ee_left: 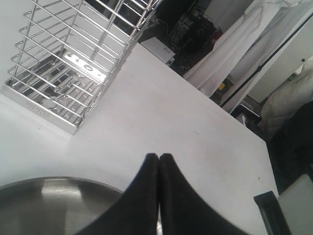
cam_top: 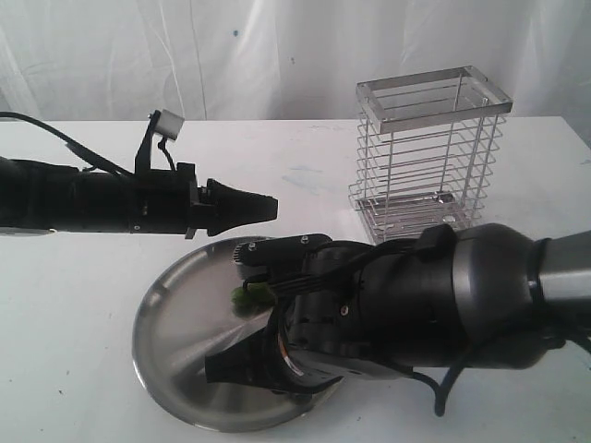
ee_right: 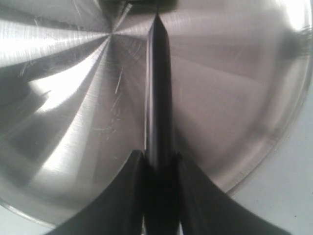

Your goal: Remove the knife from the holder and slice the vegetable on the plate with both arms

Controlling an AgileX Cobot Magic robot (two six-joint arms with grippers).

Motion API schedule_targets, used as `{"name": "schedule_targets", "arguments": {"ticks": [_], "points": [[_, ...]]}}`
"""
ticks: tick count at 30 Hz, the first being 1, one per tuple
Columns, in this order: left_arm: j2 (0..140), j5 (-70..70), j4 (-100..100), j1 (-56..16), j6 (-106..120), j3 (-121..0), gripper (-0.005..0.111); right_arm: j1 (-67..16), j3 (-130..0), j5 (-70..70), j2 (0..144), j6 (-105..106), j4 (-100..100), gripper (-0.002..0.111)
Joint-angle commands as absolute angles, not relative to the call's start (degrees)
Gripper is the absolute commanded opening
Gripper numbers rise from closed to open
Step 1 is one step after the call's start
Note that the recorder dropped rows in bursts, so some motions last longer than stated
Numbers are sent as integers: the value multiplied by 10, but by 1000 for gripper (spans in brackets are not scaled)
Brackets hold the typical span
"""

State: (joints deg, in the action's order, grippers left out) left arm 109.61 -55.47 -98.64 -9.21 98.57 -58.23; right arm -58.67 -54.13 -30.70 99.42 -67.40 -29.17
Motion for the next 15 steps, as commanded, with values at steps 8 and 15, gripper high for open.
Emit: {"name": "schedule_targets", "arguments": {"ticks": [8, 15], "points": [[1094, -568, -999, -94, 989, -581, 0, -587, -544, -316, 995, -677, -305, 0], [1094, -584, -999, -94, 990, -581, 0, -587, -544, -321, 996, -677, -305, 0]]}}
